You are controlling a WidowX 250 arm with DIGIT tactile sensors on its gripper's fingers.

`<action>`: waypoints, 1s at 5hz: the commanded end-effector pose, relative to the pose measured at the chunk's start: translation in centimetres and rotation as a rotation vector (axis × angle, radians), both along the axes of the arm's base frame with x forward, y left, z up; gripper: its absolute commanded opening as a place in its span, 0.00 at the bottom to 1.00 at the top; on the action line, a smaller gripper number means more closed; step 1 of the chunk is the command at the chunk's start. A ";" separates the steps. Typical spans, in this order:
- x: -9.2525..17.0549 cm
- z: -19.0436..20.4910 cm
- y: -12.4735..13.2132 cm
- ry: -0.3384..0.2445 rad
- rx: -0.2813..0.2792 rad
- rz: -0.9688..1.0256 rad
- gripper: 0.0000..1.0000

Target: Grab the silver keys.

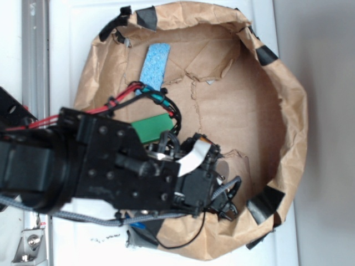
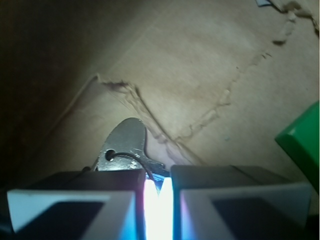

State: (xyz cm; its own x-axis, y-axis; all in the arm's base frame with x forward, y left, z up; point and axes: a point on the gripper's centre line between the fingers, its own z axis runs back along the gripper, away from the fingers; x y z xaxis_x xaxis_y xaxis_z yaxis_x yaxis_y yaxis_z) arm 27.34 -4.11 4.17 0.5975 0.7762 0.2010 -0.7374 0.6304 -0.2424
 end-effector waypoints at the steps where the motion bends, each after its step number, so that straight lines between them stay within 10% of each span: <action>1: 1.8 2.5 0.7 -0.064 -0.018 0.011 0.00; 3: 5.5 9.0 3.4 0.046 -0.073 -0.037 0.00; 5: -0.4 18.7 4.3 0.045 -0.116 -0.474 0.00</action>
State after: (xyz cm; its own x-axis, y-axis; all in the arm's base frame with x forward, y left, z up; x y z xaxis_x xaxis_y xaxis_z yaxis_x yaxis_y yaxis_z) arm 26.54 -1.16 20.85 0.9133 0.4059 0.0331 -0.3810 0.8804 -0.2825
